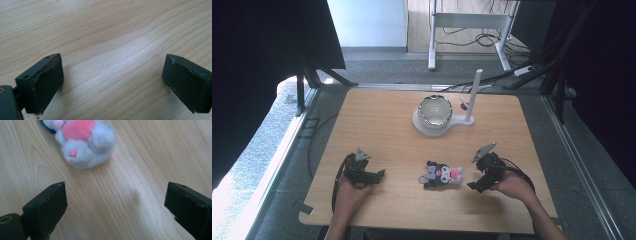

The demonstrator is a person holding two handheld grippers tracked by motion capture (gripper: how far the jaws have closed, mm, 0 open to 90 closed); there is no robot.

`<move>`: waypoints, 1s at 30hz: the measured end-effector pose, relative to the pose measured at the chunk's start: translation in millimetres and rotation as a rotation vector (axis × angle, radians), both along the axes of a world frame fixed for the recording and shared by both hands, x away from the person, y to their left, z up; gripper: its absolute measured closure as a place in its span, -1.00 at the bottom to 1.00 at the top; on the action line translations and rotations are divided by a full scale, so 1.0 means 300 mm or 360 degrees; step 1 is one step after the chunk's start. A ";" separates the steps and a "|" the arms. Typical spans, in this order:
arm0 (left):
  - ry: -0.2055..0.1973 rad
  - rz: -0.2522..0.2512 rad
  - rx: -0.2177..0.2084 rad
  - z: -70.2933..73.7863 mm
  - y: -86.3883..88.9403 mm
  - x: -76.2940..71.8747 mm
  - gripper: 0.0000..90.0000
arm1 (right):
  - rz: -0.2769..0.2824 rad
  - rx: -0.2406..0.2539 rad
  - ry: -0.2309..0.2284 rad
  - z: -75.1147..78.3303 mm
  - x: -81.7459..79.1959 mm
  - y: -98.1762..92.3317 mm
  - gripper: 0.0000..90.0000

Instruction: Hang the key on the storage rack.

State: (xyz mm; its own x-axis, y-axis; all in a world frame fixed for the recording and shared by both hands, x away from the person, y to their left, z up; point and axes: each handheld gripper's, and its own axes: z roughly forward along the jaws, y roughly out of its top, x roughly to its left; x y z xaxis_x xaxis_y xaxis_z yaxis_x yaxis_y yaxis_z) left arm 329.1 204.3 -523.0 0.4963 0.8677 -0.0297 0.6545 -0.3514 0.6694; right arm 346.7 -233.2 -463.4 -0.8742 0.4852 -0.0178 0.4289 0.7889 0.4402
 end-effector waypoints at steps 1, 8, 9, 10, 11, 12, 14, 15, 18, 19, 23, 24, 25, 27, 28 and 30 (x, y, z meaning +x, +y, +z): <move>0.0000 0.0001 -0.0002 0.000 0.000 0.000 -0.92 | 0.0017 0.0001 0.0003 0.001 0.005 0.006 -0.89; 0.0000 0.0000 -0.0001 0.000 0.000 0.000 -0.92 | 0.0127 -0.0081 0.0028 0.008 0.023 0.071 -0.84; 0.0000 0.0000 -0.0001 0.000 0.000 0.000 -0.92 | 0.0141 -0.0090 0.0031 0.008 0.024 0.078 -0.83; 0.0000 0.0000 -0.0001 0.000 0.000 0.000 -0.92 | 0.0162 -0.0095 0.0034 0.008 0.026 0.087 -0.83; 0.0000 0.0000 -0.0001 0.000 0.000 0.000 -0.92 | 0.0162 -0.0095 0.0034 0.008 0.026 0.087 -0.83; 0.0000 0.0000 0.0000 0.000 0.000 0.000 -0.92 | 0.0201 -0.0125 0.0041 0.008 0.027 0.111 -0.81; 0.0000 0.0000 -0.0001 0.000 0.000 0.000 -0.92 | 0.0212 -0.0135 0.0043 0.007 0.027 0.119 -0.80; 0.0000 0.0000 0.0000 0.000 0.000 0.000 -0.92 | 0.0247 -0.0158 0.0046 0.008 0.030 0.140 -0.79; 0.0000 0.0000 0.0000 0.000 0.000 0.000 -0.92 | 0.0290 -0.0190 0.0056 0.008 0.039 0.177 -0.76; 0.0000 -0.0001 0.0000 0.000 0.000 0.000 -0.92 | 0.0296 -0.0199 0.0059 0.008 0.041 0.185 -0.74; 0.0000 0.0000 0.0000 0.000 0.000 0.000 -0.92 | 0.0344 -0.0254 0.0089 0.001 0.055 0.229 -0.71; 0.0000 0.0000 -0.0001 0.000 0.000 0.000 -0.92 | 0.0355 -0.0267 0.0095 -0.003 0.058 0.239 -0.70; 0.0000 0.0000 -0.0001 0.000 0.000 0.000 -0.92 | 0.0376 -0.0290 0.0100 -0.006 0.061 0.249 -0.69; 0.0000 0.0000 -0.0001 0.000 0.000 0.000 -0.92 | 0.0395 -0.0312 0.0103 -0.009 0.064 0.259 -0.68; 0.0000 0.0000 -0.0001 0.000 0.000 0.000 -0.92 | 0.0404 -0.0328 0.0106 -0.011 0.066 0.269 -0.67; 0.0000 0.0000 -0.0001 0.000 0.000 0.000 -0.92 | 0.0437 -0.0376 0.0130 -0.018 0.070 0.299 -0.62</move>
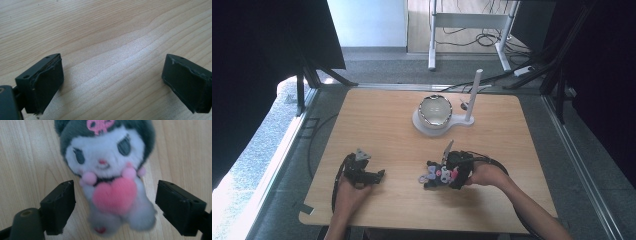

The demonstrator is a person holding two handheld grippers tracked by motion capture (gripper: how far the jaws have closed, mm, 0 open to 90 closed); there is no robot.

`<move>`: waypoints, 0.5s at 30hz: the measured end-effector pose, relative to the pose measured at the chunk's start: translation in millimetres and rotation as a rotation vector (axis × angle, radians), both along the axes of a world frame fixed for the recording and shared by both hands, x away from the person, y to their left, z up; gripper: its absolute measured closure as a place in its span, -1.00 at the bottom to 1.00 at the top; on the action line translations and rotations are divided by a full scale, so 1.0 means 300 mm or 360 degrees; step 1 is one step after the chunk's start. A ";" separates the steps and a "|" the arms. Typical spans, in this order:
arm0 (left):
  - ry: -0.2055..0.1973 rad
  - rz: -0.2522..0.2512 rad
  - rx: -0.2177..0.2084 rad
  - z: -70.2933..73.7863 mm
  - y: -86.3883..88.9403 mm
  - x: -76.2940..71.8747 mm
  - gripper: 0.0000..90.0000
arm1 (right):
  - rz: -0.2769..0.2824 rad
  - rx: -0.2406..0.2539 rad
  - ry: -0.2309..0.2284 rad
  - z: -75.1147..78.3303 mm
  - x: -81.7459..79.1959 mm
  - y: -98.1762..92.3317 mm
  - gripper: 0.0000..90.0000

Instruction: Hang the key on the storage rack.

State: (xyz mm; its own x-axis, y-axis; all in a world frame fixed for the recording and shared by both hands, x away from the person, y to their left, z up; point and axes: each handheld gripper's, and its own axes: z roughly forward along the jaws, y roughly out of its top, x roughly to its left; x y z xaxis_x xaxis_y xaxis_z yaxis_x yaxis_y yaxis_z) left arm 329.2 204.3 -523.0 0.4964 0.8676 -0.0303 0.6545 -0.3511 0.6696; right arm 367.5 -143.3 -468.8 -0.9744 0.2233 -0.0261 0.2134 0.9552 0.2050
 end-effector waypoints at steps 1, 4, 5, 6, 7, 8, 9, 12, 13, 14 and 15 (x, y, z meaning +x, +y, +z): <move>0.0000 0.0000 0.0000 0.000 0.000 0.000 -0.92 | 0.0000 0.0000 0.0000 0.000 0.000 0.000 -0.62; 0.0000 0.0001 -0.0001 0.000 0.000 0.000 -0.92 | 0.0038 -0.0042 -0.0004 -0.005 0.004 0.028 -0.52; 0.0000 0.0000 0.0000 0.000 0.000 0.000 -0.92 | 0.0047 -0.0055 0.0002 -0.008 0.006 0.037 -0.49; 0.0000 0.0000 -0.0001 0.000 0.000 0.000 -0.92 | 0.0046 -0.0070 0.0008 -0.008 0.006 0.042 -0.44; 0.0000 0.0000 0.0000 0.000 0.000 0.000 -0.92 | 0.0065 -0.0079 0.0010 -0.011 0.007 0.047 -0.39; 0.0000 0.0000 0.0000 0.000 0.000 0.000 -0.92 | 0.0072 -0.0093 0.0016 -0.013 0.006 0.052 -0.33; 0.0000 0.0000 0.0000 0.000 0.000 0.000 -0.92 | 0.0102 -0.0095 0.0023 -0.018 0.008 0.056 -0.19; 0.0000 0.0000 0.0000 0.000 0.000 0.000 -0.92 | 0.0105 -0.0101 0.0026 -0.022 0.006 0.059 -0.13; 0.0000 0.0000 0.0000 0.000 0.000 0.000 -0.92 | 0.0104 -0.0099 0.0026 -0.022 0.006 0.060 -0.11; 0.0000 0.0000 0.0000 0.000 0.000 0.000 -0.92 | 0.0101 -0.0092 0.0030 -0.017 0.007 0.058 -0.08; 0.0000 0.0000 -0.0001 0.000 0.000 0.000 -0.92 | 0.0106 -0.0078 0.0034 -0.016 0.009 0.056 -0.07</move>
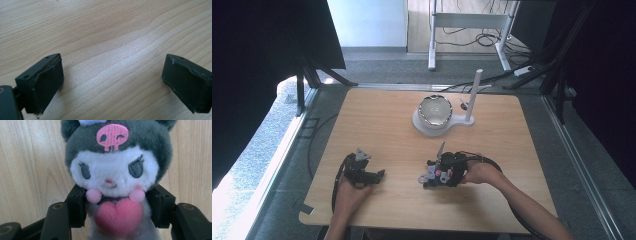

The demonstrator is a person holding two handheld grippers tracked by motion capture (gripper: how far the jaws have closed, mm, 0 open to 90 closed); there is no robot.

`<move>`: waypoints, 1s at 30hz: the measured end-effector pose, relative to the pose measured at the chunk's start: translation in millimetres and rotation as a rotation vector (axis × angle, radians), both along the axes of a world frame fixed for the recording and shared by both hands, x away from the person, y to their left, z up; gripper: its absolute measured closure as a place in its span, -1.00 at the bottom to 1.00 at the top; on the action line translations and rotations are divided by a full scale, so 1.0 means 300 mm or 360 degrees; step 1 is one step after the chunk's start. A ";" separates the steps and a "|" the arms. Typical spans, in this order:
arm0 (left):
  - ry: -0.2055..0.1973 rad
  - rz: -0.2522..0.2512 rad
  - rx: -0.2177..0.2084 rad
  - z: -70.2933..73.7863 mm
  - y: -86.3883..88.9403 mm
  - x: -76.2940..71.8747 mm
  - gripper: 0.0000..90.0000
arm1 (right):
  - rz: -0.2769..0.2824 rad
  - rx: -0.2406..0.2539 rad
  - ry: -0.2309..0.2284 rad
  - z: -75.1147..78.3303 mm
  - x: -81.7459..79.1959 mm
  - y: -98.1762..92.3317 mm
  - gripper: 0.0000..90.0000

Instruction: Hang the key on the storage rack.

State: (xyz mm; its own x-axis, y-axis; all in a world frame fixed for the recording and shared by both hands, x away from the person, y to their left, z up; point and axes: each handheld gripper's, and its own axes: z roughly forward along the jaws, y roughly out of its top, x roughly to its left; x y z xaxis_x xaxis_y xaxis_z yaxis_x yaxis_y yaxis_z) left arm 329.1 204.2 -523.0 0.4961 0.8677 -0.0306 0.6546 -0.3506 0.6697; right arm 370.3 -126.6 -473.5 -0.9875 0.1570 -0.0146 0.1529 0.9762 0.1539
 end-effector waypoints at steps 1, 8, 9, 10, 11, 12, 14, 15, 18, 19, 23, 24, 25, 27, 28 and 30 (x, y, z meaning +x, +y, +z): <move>0.0000 0.0000 -0.0001 0.000 0.000 0.000 -0.92 | -0.0011 0.0001 0.0006 0.004 0.000 -0.002 -0.07; -0.0002 0.0003 -0.0004 0.000 -0.001 0.000 -0.92 | -0.0021 0.0048 -0.0003 0.048 0.015 -0.029 -0.07; -0.0002 0.0004 -0.0004 0.000 -0.001 0.000 -0.92 | -0.0025 0.0056 -0.0011 0.061 0.018 -0.037 -0.07; -0.0002 0.0004 -0.0004 0.000 -0.001 0.000 -0.92 | -0.0036 0.0058 -0.0015 0.068 0.018 -0.042 -0.07; -0.0002 0.0004 -0.0004 0.000 -0.001 0.000 -0.92 | -0.0042 0.0068 -0.0019 0.077 0.021 -0.050 -0.07; -0.0002 0.0004 -0.0004 0.000 -0.001 0.000 -0.92 | -0.0054 0.0077 -0.0019 0.086 0.023 -0.058 -0.07; -0.0002 0.0004 -0.0004 0.000 -0.001 0.000 -0.92 | -0.0080 0.0090 -0.0015 0.105 0.028 -0.084 -0.07; -0.0002 0.0004 -0.0004 0.000 -0.001 0.000 -0.92 | -0.0084 0.0087 -0.0018 0.109 0.030 -0.090 -0.07; -0.0002 0.0004 -0.0004 0.000 -0.001 0.000 -0.92 | -0.0123 0.0094 -0.0010 0.122 0.039 -0.117 -0.07; -0.0002 0.0004 -0.0005 0.000 -0.001 0.000 -0.92 | -0.0123 0.0094 -0.0010 0.122 0.039 -0.117 -0.07; -0.0001 0.0004 -0.0005 0.000 -0.001 0.000 -0.92 | -0.0158 0.0108 0.0000 0.143 0.051 -0.150 -0.07; -0.0002 0.0004 -0.0005 0.000 -0.001 0.000 -0.92 | -0.0167 0.0119 -0.0003 0.154 0.058 -0.164 -0.07; -0.0002 0.0004 -0.0005 0.000 -0.001 0.000 -0.92 | -0.0184 0.0122 0.0003 0.162 0.060 -0.172 -0.07; -0.0003 0.0001 -0.0003 0.000 0.000 0.000 -0.92 | -0.0202 0.0135 -0.0002 0.176 0.068 -0.188 -0.07; -0.0004 0.0001 -0.0001 0.000 0.000 0.000 -0.92 | -0.0215 0.0136 -0.0003 0.183 0.073 -0.197 -0.07; -0.0004 0.0001 -0.0001 0.000 0.000 0.000 -0.92 | -0.0236 0.0148 -0.0004 0.198 0.082 -0.215 -0.07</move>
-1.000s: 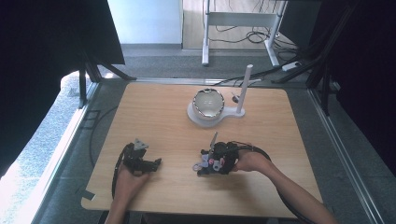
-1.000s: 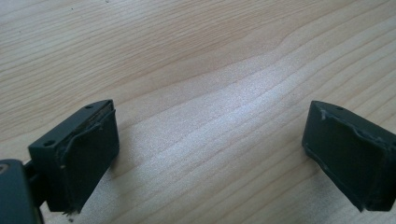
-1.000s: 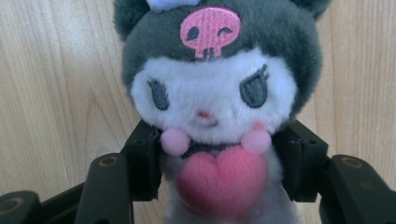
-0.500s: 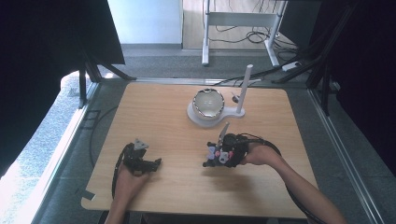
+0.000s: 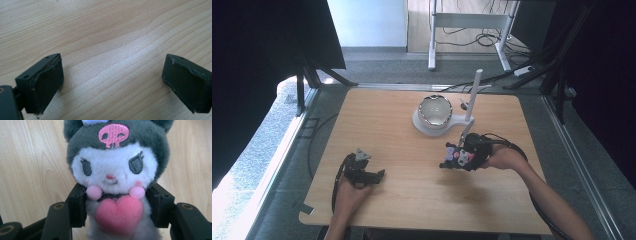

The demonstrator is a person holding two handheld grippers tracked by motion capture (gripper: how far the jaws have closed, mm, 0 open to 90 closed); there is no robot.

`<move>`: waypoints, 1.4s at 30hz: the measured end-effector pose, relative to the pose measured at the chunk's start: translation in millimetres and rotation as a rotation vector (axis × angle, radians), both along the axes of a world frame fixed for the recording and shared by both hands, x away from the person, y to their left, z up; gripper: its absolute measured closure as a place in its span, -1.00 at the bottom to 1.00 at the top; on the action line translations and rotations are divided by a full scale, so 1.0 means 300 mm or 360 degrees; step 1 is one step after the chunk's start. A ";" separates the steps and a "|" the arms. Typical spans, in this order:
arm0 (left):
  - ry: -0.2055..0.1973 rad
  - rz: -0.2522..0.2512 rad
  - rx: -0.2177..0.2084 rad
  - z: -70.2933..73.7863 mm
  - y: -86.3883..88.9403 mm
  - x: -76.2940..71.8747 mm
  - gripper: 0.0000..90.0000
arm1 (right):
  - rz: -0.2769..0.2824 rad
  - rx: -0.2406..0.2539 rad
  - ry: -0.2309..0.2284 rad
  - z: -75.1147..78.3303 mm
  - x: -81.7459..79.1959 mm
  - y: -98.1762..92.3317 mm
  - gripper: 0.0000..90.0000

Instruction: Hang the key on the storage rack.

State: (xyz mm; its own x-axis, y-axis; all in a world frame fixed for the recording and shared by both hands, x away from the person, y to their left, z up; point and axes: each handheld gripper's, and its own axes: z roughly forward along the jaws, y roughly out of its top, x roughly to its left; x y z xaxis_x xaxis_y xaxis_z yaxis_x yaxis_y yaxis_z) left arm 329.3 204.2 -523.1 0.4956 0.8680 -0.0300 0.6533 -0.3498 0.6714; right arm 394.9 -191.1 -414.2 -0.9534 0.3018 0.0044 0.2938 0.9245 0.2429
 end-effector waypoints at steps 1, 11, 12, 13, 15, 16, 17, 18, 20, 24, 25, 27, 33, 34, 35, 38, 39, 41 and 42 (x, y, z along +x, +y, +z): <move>0.0000 0.0000 0.0000 0.000 0.000 0.000 -0.92 | 0.0000 0.0000 0.0000 0.000 0.000 0.000 -0.07; 0.0000 0.0000 0.0000 0.000 0.000 0.000 -0.92 | -0.0132 0.0064 0.0001 0.073 0.049 -0.091 -0.07; 0.0000 0.0000 0.0000 0.000 0.000 0.000 -0.92 | -0.0149 0.0070 0.0004 0.082 0.055 -0.101 -0.07; 0.0000 0.0000 -0.0001 0.000 0.000 0.000 -0.92 | -0.0163 0.0075 0.0001 0.093 0.063 -0.113 -0.07; 0.0000 0.0000 0.0000 0.000 0.000 0.000 -0.92 | -0.0199 0.0080 -0.0006 0.119 0.082 -0.142 -0.07; 0.0000 0.0000 0.0000 0.000 0.000 0.000 -0.92 | -0.0199 0.0080 -0.0006 0.119 0.082 -0.142 -0.07; 0.0000 0.0000 0.0000 0.000 0.000 0.000 -0.92 | -0.0221 0.0081 -0.0009 0.128 0.088 -0.151 -0.07; 0.0000 0.0000 0.0000 0.000 0.000 0.000 -0.92 | -0.0239 0.0081 -0.0014 0.138 0.097 -0.164 -0.07; 0.0000 0.0000 0.0000 0.000 0.000 0.000 -0.92 | -0.0273 0.0082 -0.0017 0.151 0.108 -0.180 -0.07; 0.0001 -0.0001 0.0000 0.000 0.000 0.000 -0.92 | -0.0339 0.0084 -0.0025 0.176 0.132 -0.216 -0.07; 0.0001 -0.0001 0.0001 0.000 0.000 0.000 -0.92 | -0.0355 0.0085 -0.0029 0.182 0.138 -0.226 -0.07; 0.0002 -0.0001 0.0001 0.000 0.000 0.000 -0.92 | -0.0392 0.0086 -0.0037 0.195 0.153 -0.248 -0.07; 0.0002 -0.0001 0.0001 0.000 0.000 0.000 -0.92 | -0.0439 0.0094 -0.0049 0.214 0.171 -0.274 -0.07; 0.0000 0.0000 0.0000 0.000 0.000 0.000 -0.92 | -0.0452 0.0093 -0.0054 0.219 0.174 -0.279 -0.07; 0.0000 0.0000 0.0000 0.000 0.000 0.000 -0.92 | -0.0461 0.0092 -0.0056 0.223 0.178 -0.284 -0.07; 0.0000 -0.0001 0.0000 0.000 0.000 0.000 -0.92 | -0.0488 0.0089 -0.0070 0.236 0.190 -0.297 -0.07; 0.0000 0.0000 0.0000 0.000 0.000 0.000 -0.92 | -0.0495 0.0091 -0.0078 0.242 0.193 -0.301 -0.07; 0.0000 0.0000 0.0000 0.000 0.000 0.000 -0.92 | -0.0505 0.0089 -0.0087 0.254 0.200 -0.308 -0.07; 0.0000 0.0000 0.0000 0.000 0.000 0.000 -0.92 | -0.0511 0.0086 -0.0097 0.262 0.205 -0.312 -0.07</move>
State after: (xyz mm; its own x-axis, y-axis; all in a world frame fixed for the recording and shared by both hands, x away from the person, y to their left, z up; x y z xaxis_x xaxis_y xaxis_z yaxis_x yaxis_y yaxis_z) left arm 329.3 204.2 -523.1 0.4959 0.8679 -0.0298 0.6532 -0.3502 0.6713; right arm 456.3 -284.6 -335.5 -0.8087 0.5877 -0.0254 0.5514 0.7724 0.3153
